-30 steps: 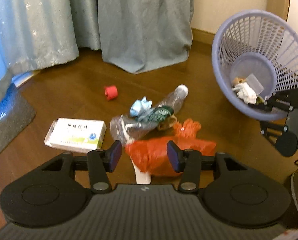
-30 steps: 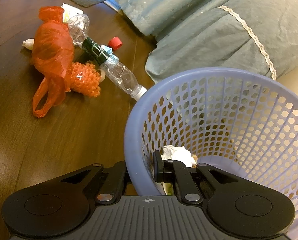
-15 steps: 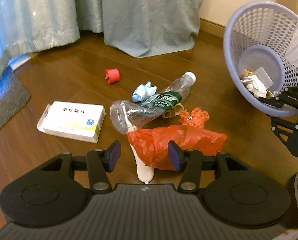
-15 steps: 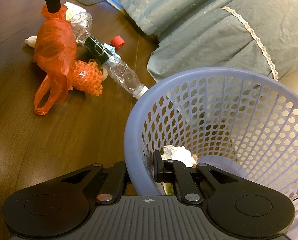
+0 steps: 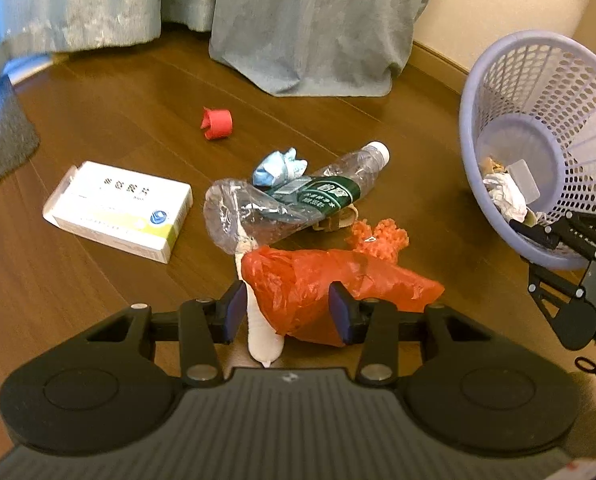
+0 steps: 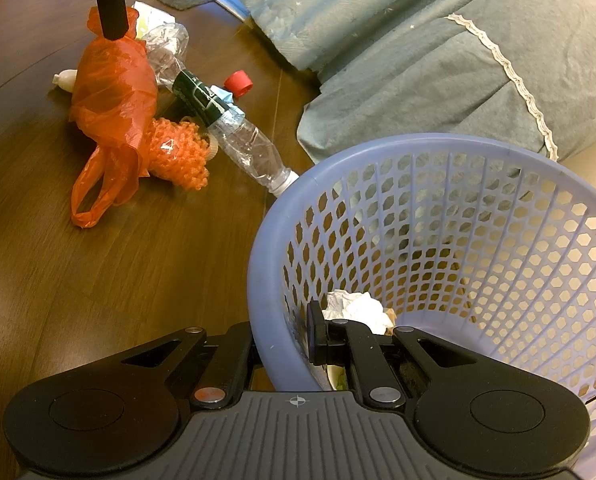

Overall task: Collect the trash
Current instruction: 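Grasp the orange plastic bag with the left gripper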

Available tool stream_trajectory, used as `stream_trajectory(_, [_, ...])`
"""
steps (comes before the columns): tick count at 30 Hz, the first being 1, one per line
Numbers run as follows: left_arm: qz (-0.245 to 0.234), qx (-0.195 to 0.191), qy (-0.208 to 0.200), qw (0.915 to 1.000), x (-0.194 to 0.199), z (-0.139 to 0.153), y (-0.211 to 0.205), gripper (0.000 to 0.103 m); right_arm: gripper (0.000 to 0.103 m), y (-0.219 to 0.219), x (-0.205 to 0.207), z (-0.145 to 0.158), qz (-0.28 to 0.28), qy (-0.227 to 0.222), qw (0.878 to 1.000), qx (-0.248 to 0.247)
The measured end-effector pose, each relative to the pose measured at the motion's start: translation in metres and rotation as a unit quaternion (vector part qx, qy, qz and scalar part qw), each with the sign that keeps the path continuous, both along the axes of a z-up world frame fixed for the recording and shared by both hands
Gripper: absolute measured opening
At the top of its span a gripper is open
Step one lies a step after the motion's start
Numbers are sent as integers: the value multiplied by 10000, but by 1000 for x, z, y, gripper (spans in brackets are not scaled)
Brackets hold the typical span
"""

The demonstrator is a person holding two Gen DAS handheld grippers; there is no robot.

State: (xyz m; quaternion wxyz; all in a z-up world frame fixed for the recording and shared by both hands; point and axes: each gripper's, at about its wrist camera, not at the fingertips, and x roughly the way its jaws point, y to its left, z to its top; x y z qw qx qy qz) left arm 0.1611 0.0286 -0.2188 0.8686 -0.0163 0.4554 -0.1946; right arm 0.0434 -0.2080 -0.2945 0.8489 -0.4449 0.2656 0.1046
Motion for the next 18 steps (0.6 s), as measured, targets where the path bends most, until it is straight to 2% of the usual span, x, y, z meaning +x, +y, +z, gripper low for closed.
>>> stream_trajectory(5, [-35, -201, 209, 9996, 4, -5, -2, 33, 5, 1, 0, 0, 5, 7, 10000, -13])
stream_trajectory(10, [-207, -163, 324, 9991, 2, -9, -7, 13, 5, 1, -1, -1, 4, 7, 10000, -14])
stream_trajectory(16, [-302, -150, 292, 9990, -4, -5, -9, 4, 5, 1, -1, 0, 0, 6, 10000, -11])
stream_trajectory(18, [-244, -202, 330, 9990, -8, -3, -8, 3, 5, 0, -1, 0, 0, 5, 10000, -7])
